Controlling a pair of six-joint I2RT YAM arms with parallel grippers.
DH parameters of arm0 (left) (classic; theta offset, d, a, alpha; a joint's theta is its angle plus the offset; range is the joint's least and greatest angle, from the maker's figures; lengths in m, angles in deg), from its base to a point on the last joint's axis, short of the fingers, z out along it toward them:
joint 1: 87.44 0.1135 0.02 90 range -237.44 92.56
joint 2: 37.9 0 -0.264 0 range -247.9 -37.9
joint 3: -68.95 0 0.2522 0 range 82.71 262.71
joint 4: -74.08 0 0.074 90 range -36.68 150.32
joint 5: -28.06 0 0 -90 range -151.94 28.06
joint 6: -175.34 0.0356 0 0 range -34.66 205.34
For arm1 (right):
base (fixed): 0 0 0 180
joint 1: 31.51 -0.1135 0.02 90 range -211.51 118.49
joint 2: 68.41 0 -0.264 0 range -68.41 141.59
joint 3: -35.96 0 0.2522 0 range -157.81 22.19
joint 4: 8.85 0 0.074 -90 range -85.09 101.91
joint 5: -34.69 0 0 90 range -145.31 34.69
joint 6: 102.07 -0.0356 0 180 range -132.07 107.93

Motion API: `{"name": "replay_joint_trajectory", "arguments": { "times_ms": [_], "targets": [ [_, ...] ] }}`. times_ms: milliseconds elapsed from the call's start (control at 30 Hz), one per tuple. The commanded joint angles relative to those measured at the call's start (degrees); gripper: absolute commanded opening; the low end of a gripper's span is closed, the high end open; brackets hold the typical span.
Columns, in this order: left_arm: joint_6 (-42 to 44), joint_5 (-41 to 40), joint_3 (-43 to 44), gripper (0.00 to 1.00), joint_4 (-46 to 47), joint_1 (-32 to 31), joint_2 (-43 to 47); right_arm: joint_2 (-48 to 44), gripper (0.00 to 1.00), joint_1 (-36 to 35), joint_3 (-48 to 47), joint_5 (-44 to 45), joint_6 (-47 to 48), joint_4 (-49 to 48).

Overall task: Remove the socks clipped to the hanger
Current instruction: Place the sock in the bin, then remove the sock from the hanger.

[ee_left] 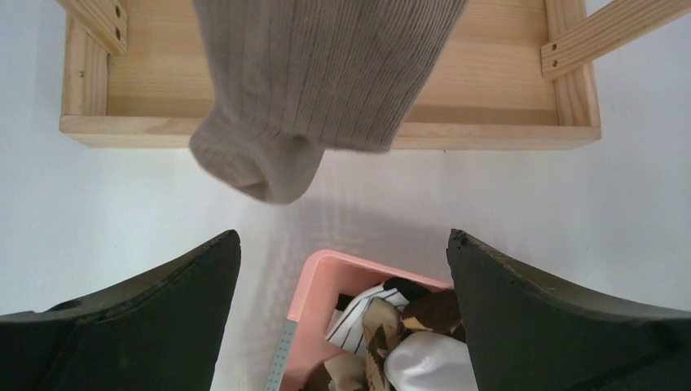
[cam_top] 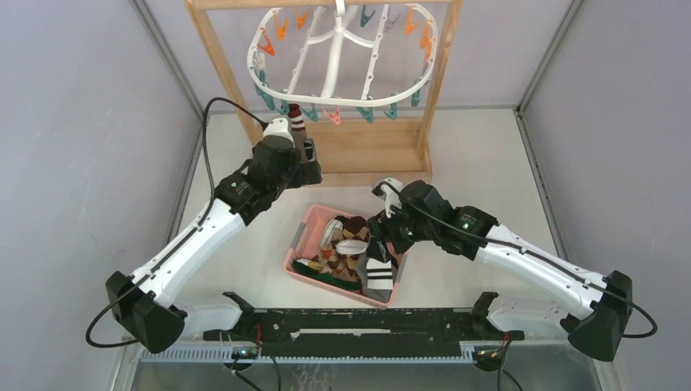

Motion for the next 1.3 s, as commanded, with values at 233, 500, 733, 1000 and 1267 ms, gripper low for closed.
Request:
{"name": "replay_joint_trajectory", "arguments": {
  "times_ms": [233, 500, 733, 1000, 1267],
  "targets": [
    [4.0, -4.7, -4.1, 1.0, 12.8, 0.3, -5.4, -2.2, 0.77, -0.3, -1.3, -1.2, -1.4, 0.6],
    [5.2, -7.9, -2.5, 1.0, 15.2, 0.3, -10.7, -2.1, 0.77, -0.3, -1.3, -1.7, -1.1, 2.2],
    [6.4, -9.5, -0.5, 1.0, 16.7, 0.3, -15.5, -1.8, 0.77, 0.7, -1.3, -3.5, -0.9, 2.2],
    [7.1, -11.4, -0.2, 0.98, 17.6, 1.2, -17.3, -1.4, 0.77, 2.0, -1.3, -4.7, -0.4, 2.7],
    [7.5, -8.8, -0.3, 0.39, 18.0, 2.7, -17.9, -0.4, 0.77, 2.6, -1.3, -6.2, -0.5, 1.8]
  ]
}}
